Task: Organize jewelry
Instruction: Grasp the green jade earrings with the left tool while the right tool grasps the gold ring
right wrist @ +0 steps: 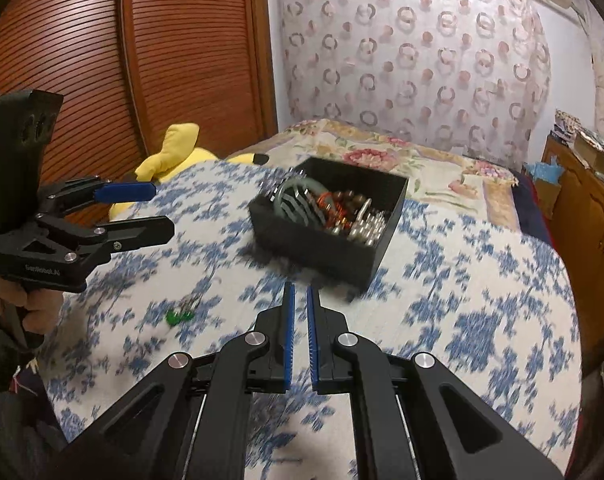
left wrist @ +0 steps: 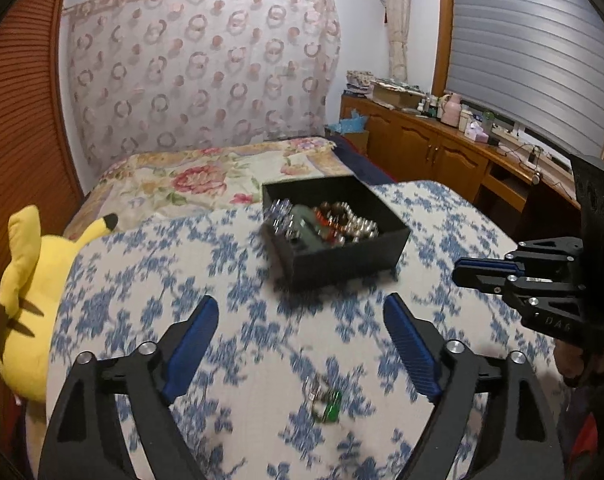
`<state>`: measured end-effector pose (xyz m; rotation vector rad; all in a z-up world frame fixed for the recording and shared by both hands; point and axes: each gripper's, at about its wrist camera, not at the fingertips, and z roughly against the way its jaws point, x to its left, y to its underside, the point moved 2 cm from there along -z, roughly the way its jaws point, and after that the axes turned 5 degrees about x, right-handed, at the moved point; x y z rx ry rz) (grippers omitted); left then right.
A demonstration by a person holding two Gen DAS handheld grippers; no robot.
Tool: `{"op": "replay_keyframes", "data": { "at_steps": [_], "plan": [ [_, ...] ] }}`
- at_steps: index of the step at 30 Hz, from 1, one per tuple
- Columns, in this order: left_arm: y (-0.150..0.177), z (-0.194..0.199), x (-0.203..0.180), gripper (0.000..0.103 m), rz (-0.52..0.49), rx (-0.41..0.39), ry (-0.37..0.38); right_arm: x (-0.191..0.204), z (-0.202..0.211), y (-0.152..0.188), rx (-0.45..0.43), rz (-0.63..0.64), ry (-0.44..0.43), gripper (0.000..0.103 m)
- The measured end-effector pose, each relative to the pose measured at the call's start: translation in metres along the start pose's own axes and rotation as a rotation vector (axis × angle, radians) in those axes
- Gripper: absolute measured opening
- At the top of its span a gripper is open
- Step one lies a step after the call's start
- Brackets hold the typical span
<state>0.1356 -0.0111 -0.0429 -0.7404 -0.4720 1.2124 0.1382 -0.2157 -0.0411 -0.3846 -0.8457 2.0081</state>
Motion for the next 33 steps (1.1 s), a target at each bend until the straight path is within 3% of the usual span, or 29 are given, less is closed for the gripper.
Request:
{"op": "replay_keyframes", "data": {
  "at_steps": [1, 3, 4, 5, 10, 21, 23, 26, 33],
  "plan": [
    [0.004, -0.001, 0.002, 0.085, 0.005, 0.008, -0.003, 0.002, -0.001, 0.004, 0.008, 0.0, -0.006, 0.007],
    [0.014, -0.002, 0.006, 0.086, 0.016, 0.025, -0.007, 0.008, -0.005, 0.014, 0.03, 0.006, -0.012, 0.018],
    [0.019, -0.002, 0.008, 0.086, 0.02, 0.034, -0.008, 0.011, -0.006, 0.018, 0.036, 0.009, -0.017, 0.033],
    [0.024, -0.003, 0.009, 0.087, 0.024, 0.043, -0.011, 0.014, -0.008, 0.023, 0.045, 0.01, -0.026, 0.037],
    [0.043, -0.011, 0.018, 0.087, 0.036, 0.101, -0.018, 0.033, -0.022, 0.047, 0.125, 0.059, -0.049, 0.037],
    [0.058, -0.02, 0.017, 0.087, 0.014, 0.168, -0.002, 0.054, -0.033, 0.059, 0.191, 0.154, -0.019, 0.037],
    [0.058, -0.02, 0.013, 0.087, 0.005, 0.17, 0.003, 0.052, -0.033, 0.058, 0.189, 0.153, -0.016, 0.028],
    [0.057, -0.021, 0.007, 0.087, -0.009, 0.174, 0.015, 0.05, -0.032, 0.058, 0.188, 0.157, -0.023, 0.027],
    [0.055, -0.028, -0.01, 0.065, -0.049, 0.19, 0.043, 0.037, -0.022, 0.053, 0.152, 0.117, -0.011, 0.027]
  ]
}}
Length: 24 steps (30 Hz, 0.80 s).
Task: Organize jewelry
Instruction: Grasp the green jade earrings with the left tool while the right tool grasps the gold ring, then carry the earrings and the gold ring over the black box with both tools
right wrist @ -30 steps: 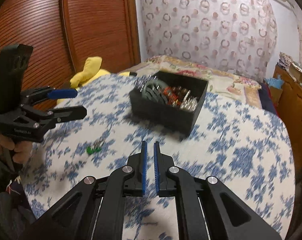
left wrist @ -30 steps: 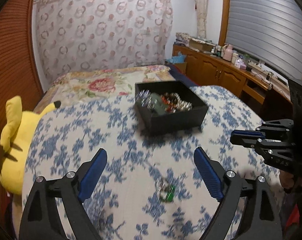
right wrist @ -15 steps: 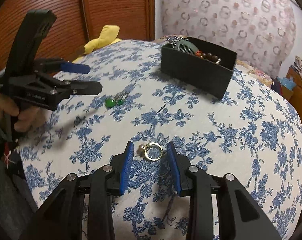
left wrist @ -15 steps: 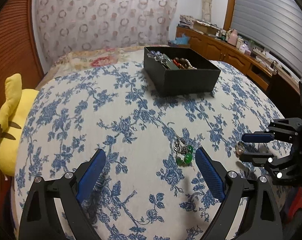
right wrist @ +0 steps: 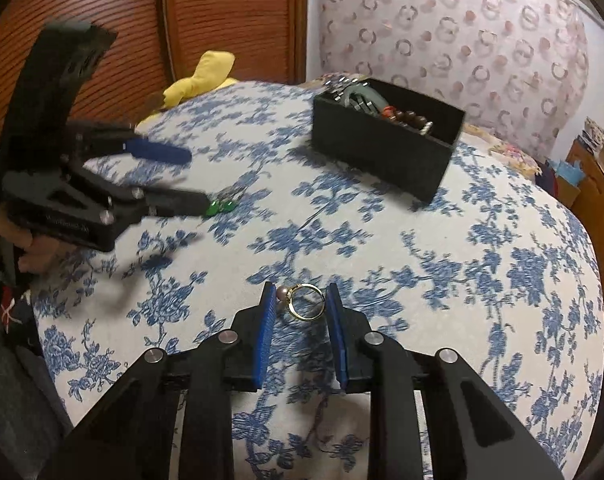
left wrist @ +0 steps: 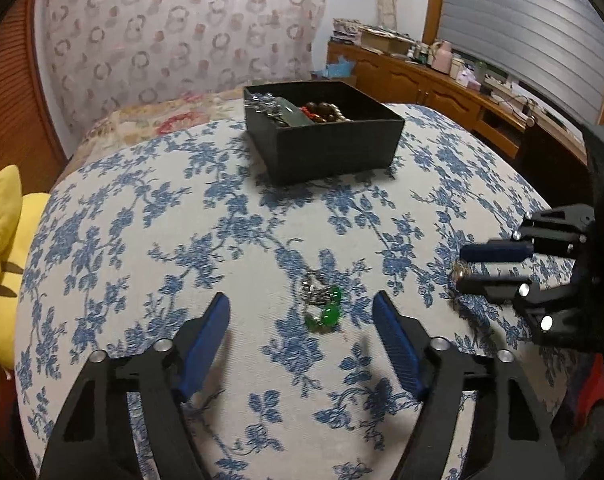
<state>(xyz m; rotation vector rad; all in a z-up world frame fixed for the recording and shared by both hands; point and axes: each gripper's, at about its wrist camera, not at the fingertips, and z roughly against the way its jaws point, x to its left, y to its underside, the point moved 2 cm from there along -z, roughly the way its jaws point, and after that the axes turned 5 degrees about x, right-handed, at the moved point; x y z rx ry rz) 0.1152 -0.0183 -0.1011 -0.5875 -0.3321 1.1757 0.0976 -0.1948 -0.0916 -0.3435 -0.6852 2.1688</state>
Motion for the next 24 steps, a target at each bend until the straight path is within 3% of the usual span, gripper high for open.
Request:
{"op": "replay_keyframes", "data": {
  "at_steps": [2, 5, 9, 12, 15, 24],
  "plan": [
    [-0.002, -0.005, -0.003, 0.061, -0.009, 0.01, 0.0, -0.003, 0.004, -0.001, -0.01, -0.008, 0.005, 0.027],
    [-0.002, -0.011, -0.007, 0.043, -0.019, 0.027, 0.003, -0.006, 0.007, -0.002, -0.022, -0.016, 0.006, 0.027],
    [-0.002, -0.015, -0.013, 0.038, -0.043, 0.026, -0.008, -0.006, 0.01, -0.002, -0.028, -0.015, 0.004, 0.027],
    [-0.002, -0.015, -0.015, 0.019, -0.064, 0.019, -0.029, -0.006, 0.009, -0.002, -0.029, -0.015, 0.002, 0.027],
    [-0.001, -0.013, -0.016, 0.013, -0.084, 0.013, -0.028, -0.005, 0.008, -0.002, -0.029, -0.017, 0.0, 0.027],
    [-0.001, -0.006, -0.011, 0.009, -0.05, -0.008, -0.006, -0.005, 0.009, -0.002, -0.036, -0.017, -0.001, 0.027]
  ]
}}
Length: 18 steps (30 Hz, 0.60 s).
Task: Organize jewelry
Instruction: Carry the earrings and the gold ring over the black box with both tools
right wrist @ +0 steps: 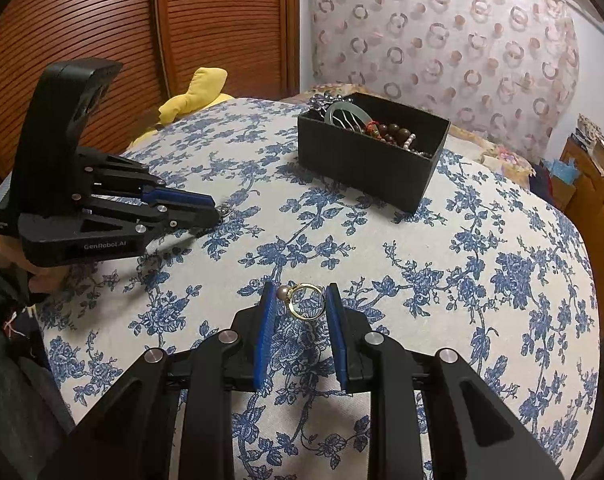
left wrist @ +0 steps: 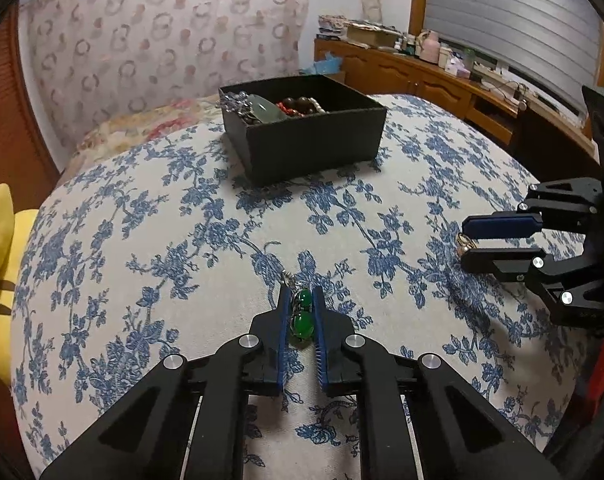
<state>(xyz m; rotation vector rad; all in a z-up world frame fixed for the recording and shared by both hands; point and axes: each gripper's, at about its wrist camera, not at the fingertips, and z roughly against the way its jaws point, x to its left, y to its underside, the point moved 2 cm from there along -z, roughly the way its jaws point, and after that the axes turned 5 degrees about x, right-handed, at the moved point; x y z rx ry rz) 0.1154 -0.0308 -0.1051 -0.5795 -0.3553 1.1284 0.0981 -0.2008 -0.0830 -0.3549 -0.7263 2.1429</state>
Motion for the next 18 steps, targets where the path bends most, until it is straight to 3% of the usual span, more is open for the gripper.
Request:
{"op": "replay_keyframes", "data": {
  "at_steps": [5, 18],
  "plan": [
    [-0.01, 0.01, 0.006, 0.009, 0.028, -0.035, 0.008, -0.004, 0.005, -0.01, -0.022, -0.005, 0.005, 0.027],
    [-0.077, 0.045, 0.017, 0.009, 0.04, -0.175, -0.001, -0.039, 0.017, -0.072, -0.142, -0.04, 0.047, 0.027]
  ]
}}
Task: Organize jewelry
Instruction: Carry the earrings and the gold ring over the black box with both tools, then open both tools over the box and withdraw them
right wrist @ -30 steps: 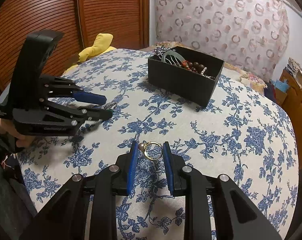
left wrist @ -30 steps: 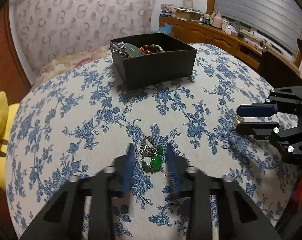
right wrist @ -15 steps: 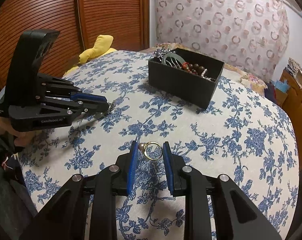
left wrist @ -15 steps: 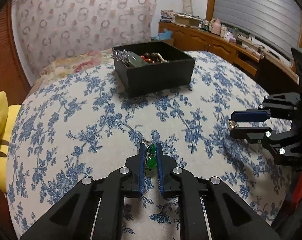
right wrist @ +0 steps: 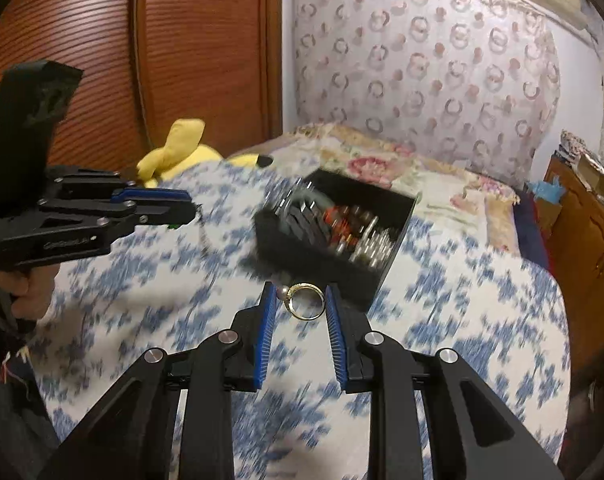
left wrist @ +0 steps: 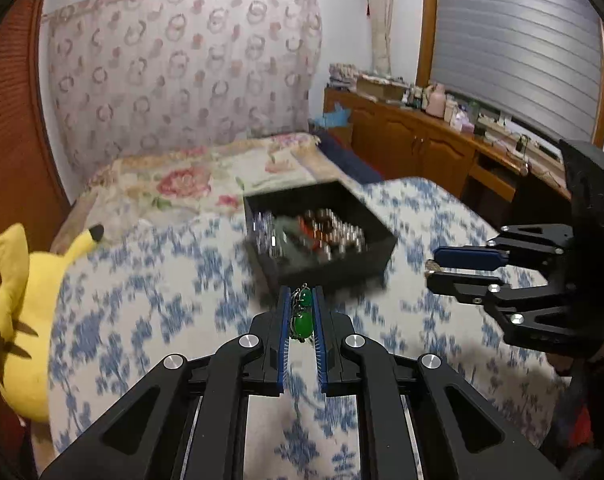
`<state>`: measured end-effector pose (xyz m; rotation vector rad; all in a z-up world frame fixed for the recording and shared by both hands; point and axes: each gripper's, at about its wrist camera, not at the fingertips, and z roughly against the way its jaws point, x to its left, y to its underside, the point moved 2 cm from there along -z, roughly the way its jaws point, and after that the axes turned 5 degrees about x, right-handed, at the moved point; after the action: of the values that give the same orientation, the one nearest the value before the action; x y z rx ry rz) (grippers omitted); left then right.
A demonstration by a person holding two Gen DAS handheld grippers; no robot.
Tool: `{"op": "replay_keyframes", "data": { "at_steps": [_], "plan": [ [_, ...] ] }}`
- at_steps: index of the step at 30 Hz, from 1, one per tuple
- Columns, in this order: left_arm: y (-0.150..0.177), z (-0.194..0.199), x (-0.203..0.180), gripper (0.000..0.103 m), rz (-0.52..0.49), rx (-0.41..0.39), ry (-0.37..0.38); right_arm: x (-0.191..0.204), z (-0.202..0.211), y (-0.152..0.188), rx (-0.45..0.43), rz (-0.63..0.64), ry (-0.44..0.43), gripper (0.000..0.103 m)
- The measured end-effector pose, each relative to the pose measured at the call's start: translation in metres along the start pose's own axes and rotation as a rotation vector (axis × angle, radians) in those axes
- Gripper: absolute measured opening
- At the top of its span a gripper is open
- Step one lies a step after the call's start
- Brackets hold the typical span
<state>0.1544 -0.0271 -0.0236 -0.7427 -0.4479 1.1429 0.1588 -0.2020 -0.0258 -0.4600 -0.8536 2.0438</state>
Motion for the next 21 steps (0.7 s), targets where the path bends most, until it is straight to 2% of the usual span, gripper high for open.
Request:
{"op": "replay_keyframes", "data": {
  "at_steps": [5, 11, 18, 21],
  "plan": [
    [-0.019, -0.003, 0.002, 0.01, 0.001, -0.025, -0.009, -0.016, -0.015, -0.019, -0.009, -0.025, 0.019, 0.028],
    [-0.035, -0.016, 0.005, 0.01, 0.004, -0.024, -0.019, -0.033, -0.039, -0.033, -0.003, -0.072, -0.001, 0.028],
    [-0.052, -0.032, 0.006, 0.01, 0.001, -0.011, -0.036, -0.045, -0.06, -0.037, 0.015, -0.085, -0.013, 0.029],
    [-0.06, -0.037, 0.005, 0.01, 0.004, -0.011, -0.036, -0.05, -0.06, -0.037, 0.009, -0.096, -0.017, 0.039]
  ]
}}
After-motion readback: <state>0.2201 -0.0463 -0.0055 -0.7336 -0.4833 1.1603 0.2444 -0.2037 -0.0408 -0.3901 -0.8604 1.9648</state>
